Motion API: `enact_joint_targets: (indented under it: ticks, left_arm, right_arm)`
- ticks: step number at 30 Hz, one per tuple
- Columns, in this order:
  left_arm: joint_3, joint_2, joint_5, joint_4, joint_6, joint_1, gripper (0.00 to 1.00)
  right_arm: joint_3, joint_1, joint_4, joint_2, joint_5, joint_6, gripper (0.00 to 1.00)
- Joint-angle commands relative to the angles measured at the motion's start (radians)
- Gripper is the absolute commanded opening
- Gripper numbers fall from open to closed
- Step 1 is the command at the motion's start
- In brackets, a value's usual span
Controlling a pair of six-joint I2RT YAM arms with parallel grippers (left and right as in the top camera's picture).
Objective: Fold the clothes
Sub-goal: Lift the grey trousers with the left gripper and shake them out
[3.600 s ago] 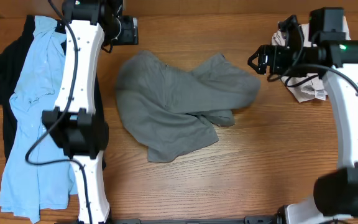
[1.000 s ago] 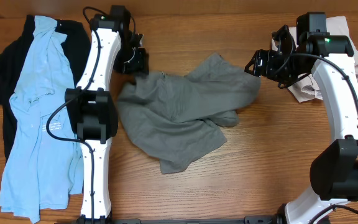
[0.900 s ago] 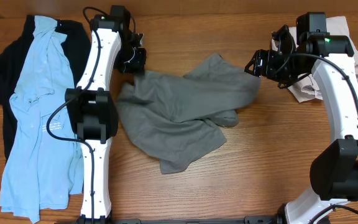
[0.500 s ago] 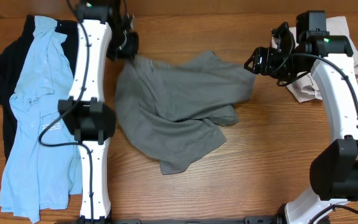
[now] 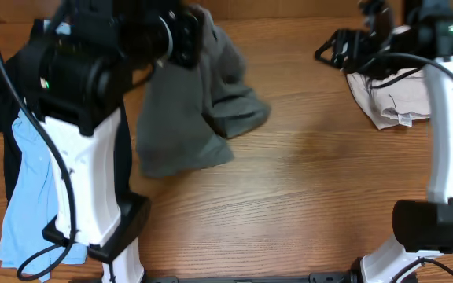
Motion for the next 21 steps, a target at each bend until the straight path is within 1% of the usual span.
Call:
enact_joint_targets:
  ticks: [1, 3, 4, 8, 11, 13, 17, 18, 19, 20, 21]
  left_arm:
    - [-0.018, 0.018, -0.091, -0.068, -0.006, -0.092, 0.04]
    - [-0.1, 0.019, -0.063, -0.068, -0.007, -0.138, 0.04]
    - [-0.13, 0.023, -0.067, -0.068, -0.007, -0.151, 0.04]
    - [-0.312, 0.026, -0.074, -0.066, -0.014, -0.197, 0.04]
    - [-0.454, 0.031, -0.133, -0.046, -0.033, -0.212, 0.04]
    - [-0.504, 0.031, -0.149, -0.023, -0.055, -0.212, 0.04]
    - [-0.496, 0.026, -0.147, 0.051, -0.08, -0.211, 0.04]
    - [-0.462, 0.022, -0.15, 0.076, -0.082, -0.209, 0.04]
    - [-0.378, 0.014, -0.15, 0.12, -0.084, -0.202, 0.04]
    - [-0.351, 0.012, -0.153, 0.133, -0.087, -0.201, 0.04]
    - [-0.28, 0.003, -0.177, 0.166, -0.113, -0.195, 0.04]
  right_arm:
    - [0.185, -0.055, -0.081, -0.013, 0.021, -0.016, 0.83]
    - [0.261, -0.087, -0.137, -0.013, 0.051, -0.016, 0.86]
    - [0.27, -0.096, -0.15, -0.013, 0.051, -0.016, 0.86]
    - [0.271, -0.11, -0.181, -0.01, 0.061, -0.028, 0.86]
    - [0.271, -0.11, -0.177, -0.01, 0.071, -0.027, 0.86]
    - [0.271, -0.111, -0.177, -0.01, 0.071, -0.027, 0.86]
    - [0.271, -0.111, -0.184, -0.01, 0.071, -0.026, 0.86]
    - [0.271, -0.111, -0.186, -0.01, 0.071, -0.026, 0.86]
    - [0.271, -0.111, -0.193, -0.01, 0.071, -0.026, 0.86]
    - [0.271, -0.111, -0.196, -0.01, 0.071, -0.026, 0.86]
    - [0.271, -0.111, -0.209, -0.01, 0.071, -0.023, 0.85]
